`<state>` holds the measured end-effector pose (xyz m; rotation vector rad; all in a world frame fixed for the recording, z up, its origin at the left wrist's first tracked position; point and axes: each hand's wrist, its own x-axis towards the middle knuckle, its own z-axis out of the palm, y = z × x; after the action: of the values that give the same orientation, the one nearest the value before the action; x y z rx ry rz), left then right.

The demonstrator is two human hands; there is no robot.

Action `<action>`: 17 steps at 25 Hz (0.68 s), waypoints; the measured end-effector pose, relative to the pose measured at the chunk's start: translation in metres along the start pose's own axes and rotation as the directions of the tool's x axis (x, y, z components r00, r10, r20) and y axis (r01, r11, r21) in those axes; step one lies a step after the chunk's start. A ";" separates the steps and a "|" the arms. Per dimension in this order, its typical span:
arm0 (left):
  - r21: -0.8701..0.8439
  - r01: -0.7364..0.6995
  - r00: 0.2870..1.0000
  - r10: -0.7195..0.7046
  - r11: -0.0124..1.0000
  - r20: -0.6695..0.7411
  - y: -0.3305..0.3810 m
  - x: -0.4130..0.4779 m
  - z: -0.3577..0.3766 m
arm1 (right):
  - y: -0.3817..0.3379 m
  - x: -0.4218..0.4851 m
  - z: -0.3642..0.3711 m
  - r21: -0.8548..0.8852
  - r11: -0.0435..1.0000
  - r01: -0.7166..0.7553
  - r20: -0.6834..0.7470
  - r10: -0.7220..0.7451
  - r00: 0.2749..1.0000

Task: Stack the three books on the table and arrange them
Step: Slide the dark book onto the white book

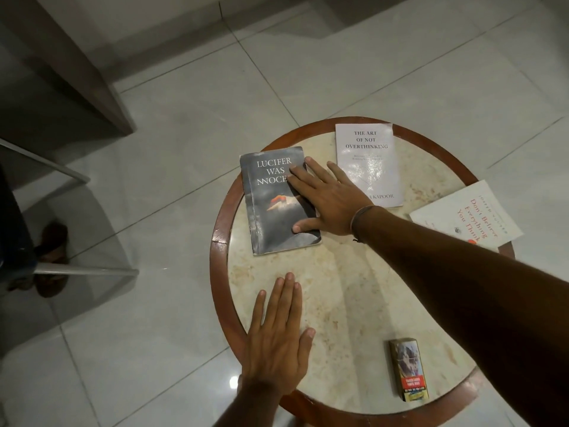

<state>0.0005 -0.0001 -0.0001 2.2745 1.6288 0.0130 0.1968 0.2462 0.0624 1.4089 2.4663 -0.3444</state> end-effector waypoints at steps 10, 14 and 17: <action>-0.026 -0.025 0.999 0.023 0.999 -0.043 -0.001 -0.002 0.003 | 0.047 -0.020 -0.027 0.430 0.131 -0.893 0.306 0.910 0.281; -0.025 -0.018 0.999 0.017 1.000 -0.040 -0.001 -0.001 0.001 | 0.066 -0.017 -0.032 0.551 0.036 -0.834 0.468 0.814 0.345; -0.038 -0.021 0.999 0.020 0.999 -0.041 0.000 -0.001 0.000 | 0.069 -0.022 -0.032 0.698 -0.017 -0.716 0.485 0.746 0.455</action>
<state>0.0000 -0.0013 -0.0002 2.2764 1.6115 0.0955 0.2636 0.2734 0.0950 2.8584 0.9612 -1.3945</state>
